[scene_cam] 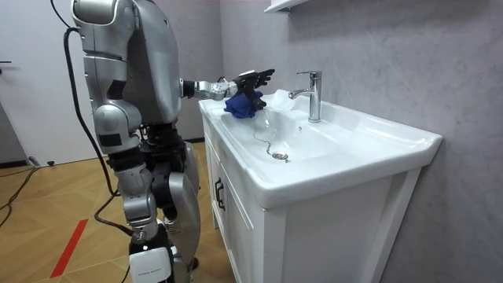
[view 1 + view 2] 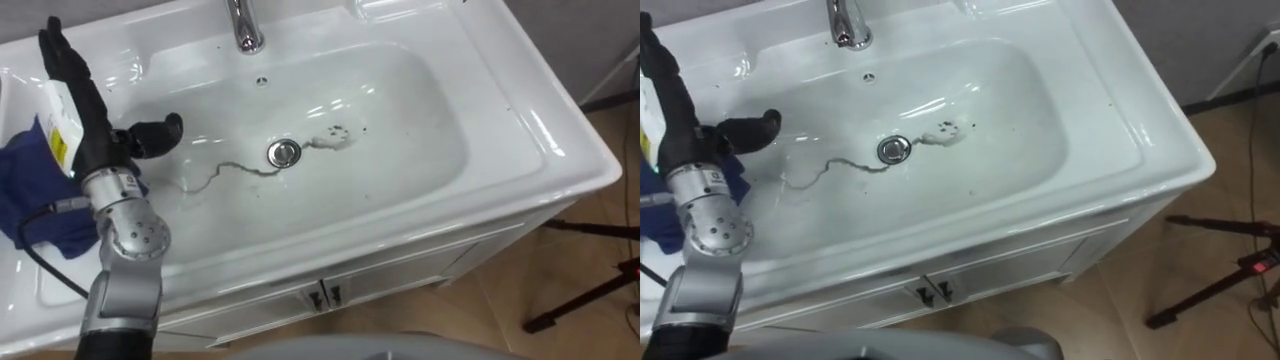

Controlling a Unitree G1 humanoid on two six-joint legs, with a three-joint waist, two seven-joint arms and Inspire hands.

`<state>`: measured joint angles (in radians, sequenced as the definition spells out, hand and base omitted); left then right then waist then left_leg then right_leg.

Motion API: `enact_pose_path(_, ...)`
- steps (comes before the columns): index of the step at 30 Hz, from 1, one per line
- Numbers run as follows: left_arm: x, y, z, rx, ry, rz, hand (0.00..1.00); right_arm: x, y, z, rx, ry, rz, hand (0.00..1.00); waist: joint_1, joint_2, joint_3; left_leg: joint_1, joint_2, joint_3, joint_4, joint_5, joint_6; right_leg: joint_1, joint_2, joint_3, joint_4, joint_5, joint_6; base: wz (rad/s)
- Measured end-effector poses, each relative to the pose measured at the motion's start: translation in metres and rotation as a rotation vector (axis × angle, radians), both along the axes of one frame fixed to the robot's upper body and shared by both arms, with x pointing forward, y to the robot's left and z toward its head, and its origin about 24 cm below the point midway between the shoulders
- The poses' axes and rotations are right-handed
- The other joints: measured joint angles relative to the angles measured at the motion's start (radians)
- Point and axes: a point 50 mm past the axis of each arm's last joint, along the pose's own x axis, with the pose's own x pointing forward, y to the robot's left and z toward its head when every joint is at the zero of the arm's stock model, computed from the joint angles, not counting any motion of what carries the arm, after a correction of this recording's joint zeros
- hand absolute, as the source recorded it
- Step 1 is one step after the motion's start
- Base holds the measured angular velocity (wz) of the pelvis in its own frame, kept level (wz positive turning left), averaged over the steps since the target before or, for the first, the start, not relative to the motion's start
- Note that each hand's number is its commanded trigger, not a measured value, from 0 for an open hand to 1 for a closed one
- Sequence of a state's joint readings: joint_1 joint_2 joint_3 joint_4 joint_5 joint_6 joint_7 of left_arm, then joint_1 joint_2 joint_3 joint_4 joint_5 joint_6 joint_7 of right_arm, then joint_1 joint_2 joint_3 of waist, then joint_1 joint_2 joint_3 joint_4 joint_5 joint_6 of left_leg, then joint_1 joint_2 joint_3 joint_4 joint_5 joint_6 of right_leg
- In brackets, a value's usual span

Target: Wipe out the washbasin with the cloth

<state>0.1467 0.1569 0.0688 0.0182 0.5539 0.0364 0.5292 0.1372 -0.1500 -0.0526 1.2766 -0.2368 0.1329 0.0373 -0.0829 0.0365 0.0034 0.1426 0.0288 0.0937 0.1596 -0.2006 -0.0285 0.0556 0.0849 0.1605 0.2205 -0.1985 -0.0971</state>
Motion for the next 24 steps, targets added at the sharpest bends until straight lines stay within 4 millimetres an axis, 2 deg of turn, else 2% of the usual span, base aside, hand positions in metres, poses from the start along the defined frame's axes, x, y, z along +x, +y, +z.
enact_pose_path(6, -0.001, -0.001, 0.003, 0.123, -0.015, 0.015, 0.00, -0.001, 0.001, 0.000, -0.010, 0.010, 0.027, 0.00, 0.003, -0.005, 0.0037, 0.002, 0.000, -0.003, 0.000, 0.000, 0.000, -0.001, 0.002, 0.000, 0.000, 0.000, 0.000, -0.01)
enact_pose_path(16, -0.010, 0.003, -0.003, 0.145, -0.034, 0.082, 0.00, -0.002, 0.002, -0.001, -0.004, 0.014, 0.035, 0.00, 0.007, -0.004, 0.0023, 0.003, 0.000, -0.009, -0.009, 0.000, 0.000, -0.002, 0.002, -0.001, -0.001, 0.000, 0.000, 0.00)
enact_pose_path(20, -0.020, 0.007, -0.018, 0.146, 0.038, 0.099, 0.00, 0.006, 0.002, 0.000, -0.005, -0.003, 0.041, 0.00, 0.007, -0.010, -0.0014, 0.002, 0.000, -0.006, -0.010, 0.000, 0.000, -0.001, 0.002, -0.003, -0.003, 0.000, 0.000, 0.01)
enact_pose_path(24, -0.025, 0.010, -0.024, 0.149, 0.078, 0.117, 0.00, 0.006, 0.000, 0.000, -0.011, 0.002, 0.043, 0.00, 0.008, -0.015, -0.0069, 0.001, 0.000, -0.005, -0.011, 0.000, 0.000, 0.007, 0.001, -0.015, -0.016, 0.001, -0.001, 0.08)
